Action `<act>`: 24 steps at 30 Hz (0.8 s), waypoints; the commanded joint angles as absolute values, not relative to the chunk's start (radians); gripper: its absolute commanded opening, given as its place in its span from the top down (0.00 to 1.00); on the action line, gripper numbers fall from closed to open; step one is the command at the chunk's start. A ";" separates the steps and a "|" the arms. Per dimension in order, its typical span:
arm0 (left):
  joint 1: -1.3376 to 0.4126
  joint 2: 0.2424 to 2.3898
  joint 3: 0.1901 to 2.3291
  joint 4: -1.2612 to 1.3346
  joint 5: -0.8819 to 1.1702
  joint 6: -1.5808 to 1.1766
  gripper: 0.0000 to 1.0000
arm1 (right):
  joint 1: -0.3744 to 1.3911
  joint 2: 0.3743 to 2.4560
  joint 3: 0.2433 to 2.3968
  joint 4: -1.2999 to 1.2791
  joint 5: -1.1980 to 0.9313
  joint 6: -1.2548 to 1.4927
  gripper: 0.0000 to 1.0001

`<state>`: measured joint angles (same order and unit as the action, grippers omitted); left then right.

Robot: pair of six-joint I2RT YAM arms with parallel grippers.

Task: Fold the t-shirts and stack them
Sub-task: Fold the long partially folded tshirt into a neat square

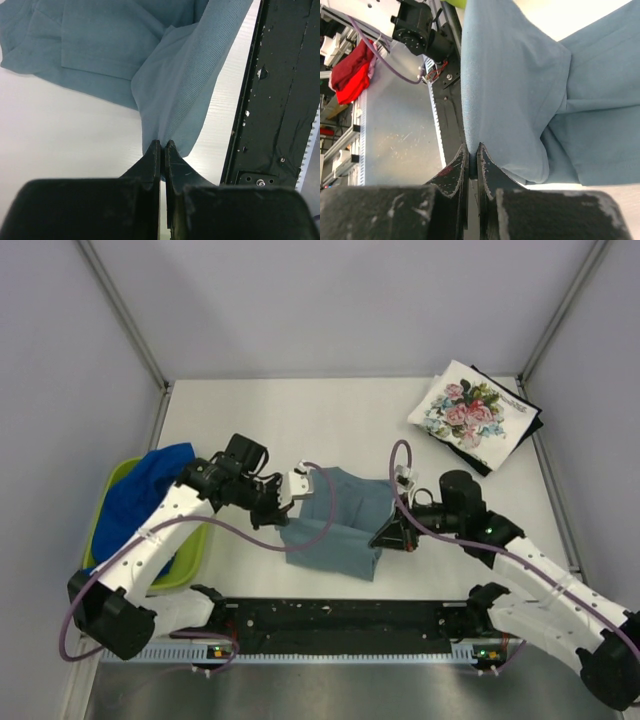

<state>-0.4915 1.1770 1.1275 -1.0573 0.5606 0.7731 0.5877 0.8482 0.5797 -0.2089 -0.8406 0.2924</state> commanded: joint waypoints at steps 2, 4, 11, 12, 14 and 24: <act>-0.459 1.262 1.155 -1.048 0.408 0.778 1.00 | 0.487 0.900 0.586 -0.187 -0.922 0.336 1.00; -0.459 1.310 1.176 -1.028 0.391 0.770 1.00 | 0.428 0.969 0.578 -0.192 -0.937 0.333 1.00; -0.459 1.508 1.307 -0.985 0.345 0.733 1.00 | 0.310 1.225 0.693 -0.215 -0.934 0.259 1.00; -0.459 1.540 1.337 -0.983 0.341 0.729 1.00 | 0.296 1.258 0.715 -0.216 -0.910 0.252 1.00; -0.457 1.601 1.400 -0.980 0.334 0.712 1.00 | 0.267 1.319 0.765 -0.219 -0.887 0.249 1.00; -0.460 1.850 1.664 -0.971 0.318 0.669 1.00 | 0.181 1.564 0.968 -0.298 -0.773 0.212 1.00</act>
<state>-0.4858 1.7844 1.5673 -0.9653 0.3981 0.6933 0.2176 1.4960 0.8837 -0.2508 -0.8555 0.2543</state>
